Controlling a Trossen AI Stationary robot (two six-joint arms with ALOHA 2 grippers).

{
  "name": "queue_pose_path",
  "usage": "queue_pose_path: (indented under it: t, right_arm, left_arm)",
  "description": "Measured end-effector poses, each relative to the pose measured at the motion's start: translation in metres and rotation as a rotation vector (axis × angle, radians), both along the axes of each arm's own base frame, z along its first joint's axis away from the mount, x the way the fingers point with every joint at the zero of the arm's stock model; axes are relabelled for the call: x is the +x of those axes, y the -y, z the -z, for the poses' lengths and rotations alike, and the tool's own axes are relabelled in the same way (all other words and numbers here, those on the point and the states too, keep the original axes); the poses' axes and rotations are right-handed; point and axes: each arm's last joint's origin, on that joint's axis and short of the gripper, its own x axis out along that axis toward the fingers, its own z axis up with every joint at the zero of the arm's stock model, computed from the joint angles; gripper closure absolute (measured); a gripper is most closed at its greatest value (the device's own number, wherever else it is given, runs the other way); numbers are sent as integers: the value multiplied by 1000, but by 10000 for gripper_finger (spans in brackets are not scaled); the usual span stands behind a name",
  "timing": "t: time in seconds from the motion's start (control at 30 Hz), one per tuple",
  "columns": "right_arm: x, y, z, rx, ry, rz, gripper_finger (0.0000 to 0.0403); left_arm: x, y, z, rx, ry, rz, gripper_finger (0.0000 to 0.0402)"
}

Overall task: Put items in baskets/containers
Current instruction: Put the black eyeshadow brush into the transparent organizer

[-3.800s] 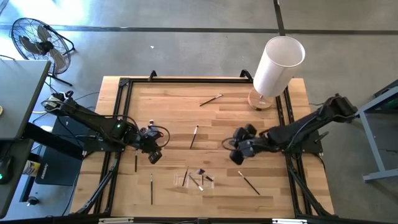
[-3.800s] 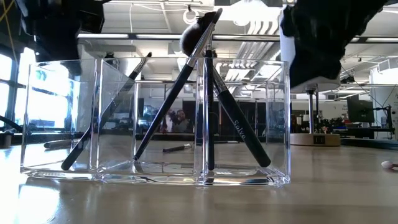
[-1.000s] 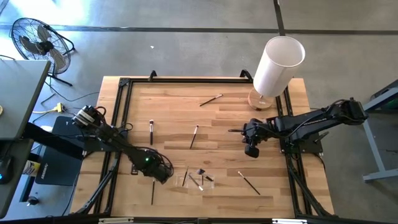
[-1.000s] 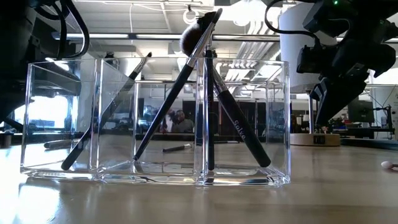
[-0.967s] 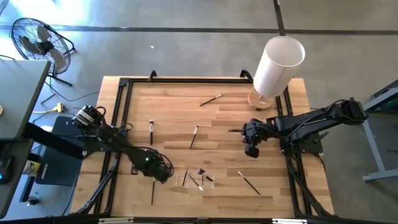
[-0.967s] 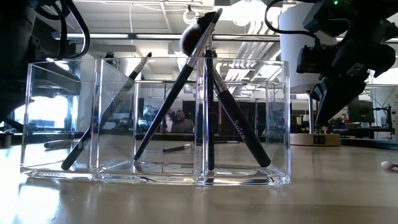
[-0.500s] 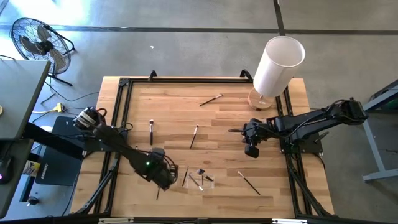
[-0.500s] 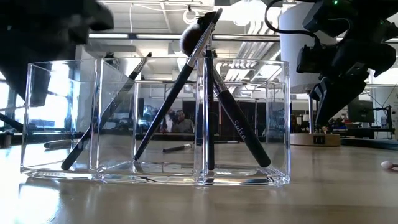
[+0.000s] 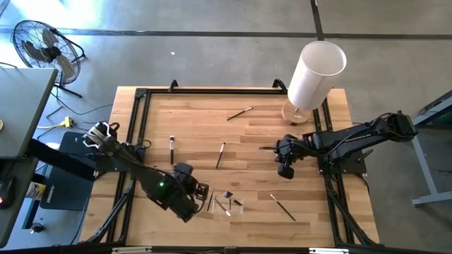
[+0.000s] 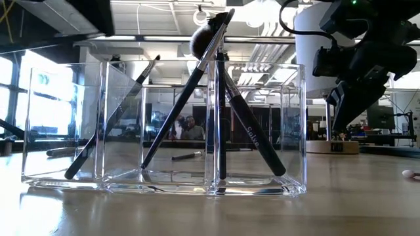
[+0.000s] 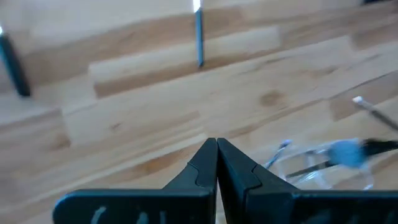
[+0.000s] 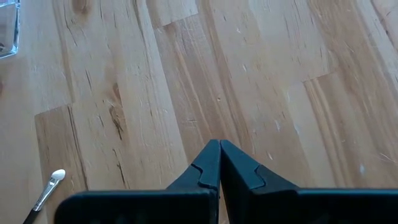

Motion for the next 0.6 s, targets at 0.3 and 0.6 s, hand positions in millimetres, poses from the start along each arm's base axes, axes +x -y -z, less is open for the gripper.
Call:
queue_pose_path:
  t: [0.3, 0.6]
  right_arm:
    - [0, 0, 0, 12, 0, 11, 401]
    - [1, 0, -1, 14, 12, 10, 401]
  left_arm:
    - [17, 6, -33, 198, 207, 149, 401]
    - [56, 17, -43, 507, 315, 395, 401]
